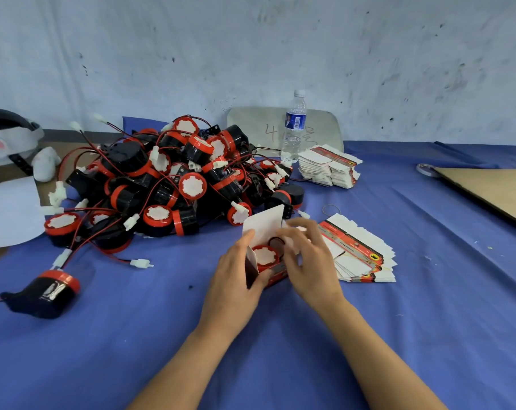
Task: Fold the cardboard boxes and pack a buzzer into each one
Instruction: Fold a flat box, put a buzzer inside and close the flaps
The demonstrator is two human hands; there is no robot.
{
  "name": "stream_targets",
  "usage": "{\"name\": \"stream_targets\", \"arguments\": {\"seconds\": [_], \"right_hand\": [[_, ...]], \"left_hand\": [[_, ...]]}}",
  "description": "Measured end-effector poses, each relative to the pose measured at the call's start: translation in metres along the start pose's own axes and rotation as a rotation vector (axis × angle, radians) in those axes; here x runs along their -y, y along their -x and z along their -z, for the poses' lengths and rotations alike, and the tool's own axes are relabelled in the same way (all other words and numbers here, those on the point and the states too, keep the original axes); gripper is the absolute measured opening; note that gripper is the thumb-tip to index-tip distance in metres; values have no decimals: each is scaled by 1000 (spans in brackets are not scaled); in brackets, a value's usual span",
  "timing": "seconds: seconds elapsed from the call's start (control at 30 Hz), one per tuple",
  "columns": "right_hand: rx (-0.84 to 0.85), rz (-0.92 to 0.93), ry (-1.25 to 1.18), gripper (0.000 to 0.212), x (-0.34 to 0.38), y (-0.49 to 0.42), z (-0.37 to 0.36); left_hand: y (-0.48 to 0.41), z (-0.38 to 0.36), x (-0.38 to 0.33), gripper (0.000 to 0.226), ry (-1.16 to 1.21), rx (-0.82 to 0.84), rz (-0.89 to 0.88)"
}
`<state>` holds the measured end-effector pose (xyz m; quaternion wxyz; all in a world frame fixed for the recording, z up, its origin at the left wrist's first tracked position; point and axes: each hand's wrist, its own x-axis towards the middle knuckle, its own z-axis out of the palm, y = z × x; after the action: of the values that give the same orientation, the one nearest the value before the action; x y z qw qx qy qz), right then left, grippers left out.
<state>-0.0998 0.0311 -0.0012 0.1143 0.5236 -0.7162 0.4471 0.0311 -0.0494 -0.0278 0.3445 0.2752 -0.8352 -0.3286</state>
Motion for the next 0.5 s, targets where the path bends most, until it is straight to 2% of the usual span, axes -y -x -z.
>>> {"name": "stream_targets", "arguments": {"seconds": [0.07, 0.17, 0.27, 0.37, 0.5], "right_hand": [[-46, -137, -242, 50, 0, -1, 4], [60, -352, -476, 65, -3, -4, 8], [140, -482, -578, 57, -11, -5, 9], [190, -512, -609, 47, -15, -6, 9], [173, -604, -624, 40, -16, -5, 5]], "left_hand": [[-2, -2, 3, 74, 17, -5, -10], [-4, -4, 5, 79, 34, 2, -28], [-4, -4, 5, 83, 43, 7, -41], [-4, -4, 5, 84, 8, 31, -73], [-3, -5, 5, 83, -49, 35, -129]]}}
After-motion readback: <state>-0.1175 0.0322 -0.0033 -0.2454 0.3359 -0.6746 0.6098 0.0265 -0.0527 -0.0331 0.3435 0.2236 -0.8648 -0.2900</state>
